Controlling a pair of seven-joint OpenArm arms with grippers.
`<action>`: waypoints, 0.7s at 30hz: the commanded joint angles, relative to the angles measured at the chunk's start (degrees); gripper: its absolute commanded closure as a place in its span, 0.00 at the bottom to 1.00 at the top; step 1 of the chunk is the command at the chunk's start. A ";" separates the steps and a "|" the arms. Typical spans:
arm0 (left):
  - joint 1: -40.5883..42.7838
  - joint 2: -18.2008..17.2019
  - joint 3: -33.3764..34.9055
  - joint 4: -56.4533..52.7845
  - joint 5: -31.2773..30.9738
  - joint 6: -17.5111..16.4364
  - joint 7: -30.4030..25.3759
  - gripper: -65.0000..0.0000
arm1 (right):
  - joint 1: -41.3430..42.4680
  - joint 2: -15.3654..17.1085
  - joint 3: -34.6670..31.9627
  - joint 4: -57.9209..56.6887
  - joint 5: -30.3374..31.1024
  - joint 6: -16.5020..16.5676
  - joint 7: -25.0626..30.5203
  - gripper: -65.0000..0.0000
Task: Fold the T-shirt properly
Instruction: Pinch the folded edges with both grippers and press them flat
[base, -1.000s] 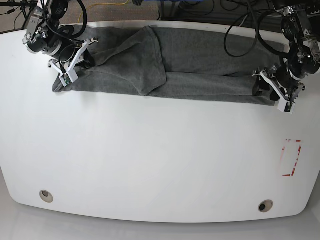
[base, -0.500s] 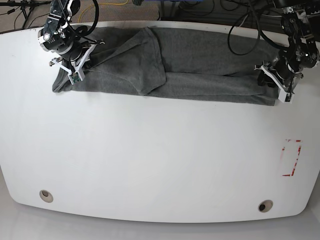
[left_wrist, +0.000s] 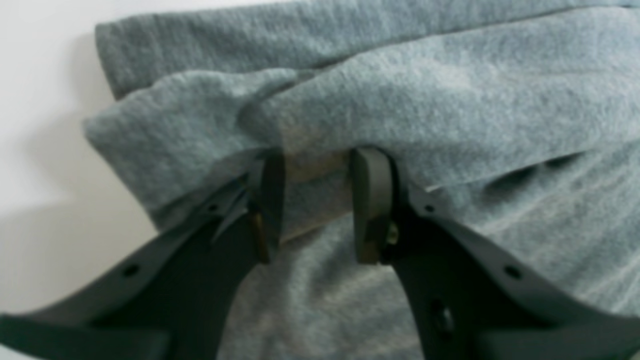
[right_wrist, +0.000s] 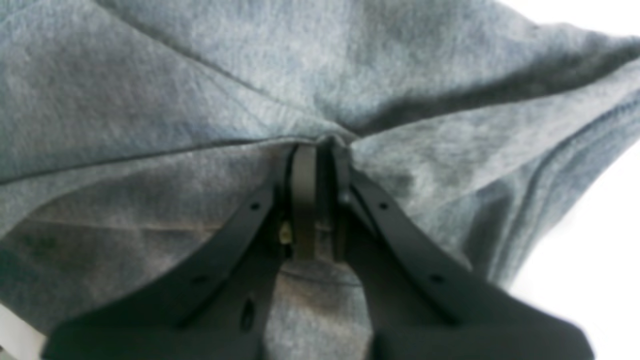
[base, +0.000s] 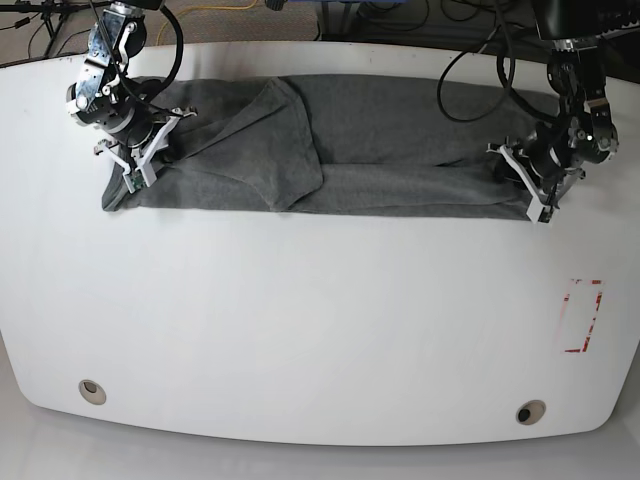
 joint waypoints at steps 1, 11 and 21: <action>-3.10 -0.66 1.03 -2.11 -0.30 0.03 -1.06 0.69 | 1.48 1.26 0.27 -1.18 -1.92 -0.10 -1.58 0.92; -10.04 -0.66 3.58 -10.37 -0.65 0.03 -1.06 0.60 | 6.22 2.75 0.27 -5.84 -1.92 -0.10 -1.58 0.92; -10.92 -0.74 3.40 -3.78 -4.70 -0.06 -0.62 0.42 | 7.37 2.66 0.18 -5.22 -1.92 -0.10 -1.58 0.92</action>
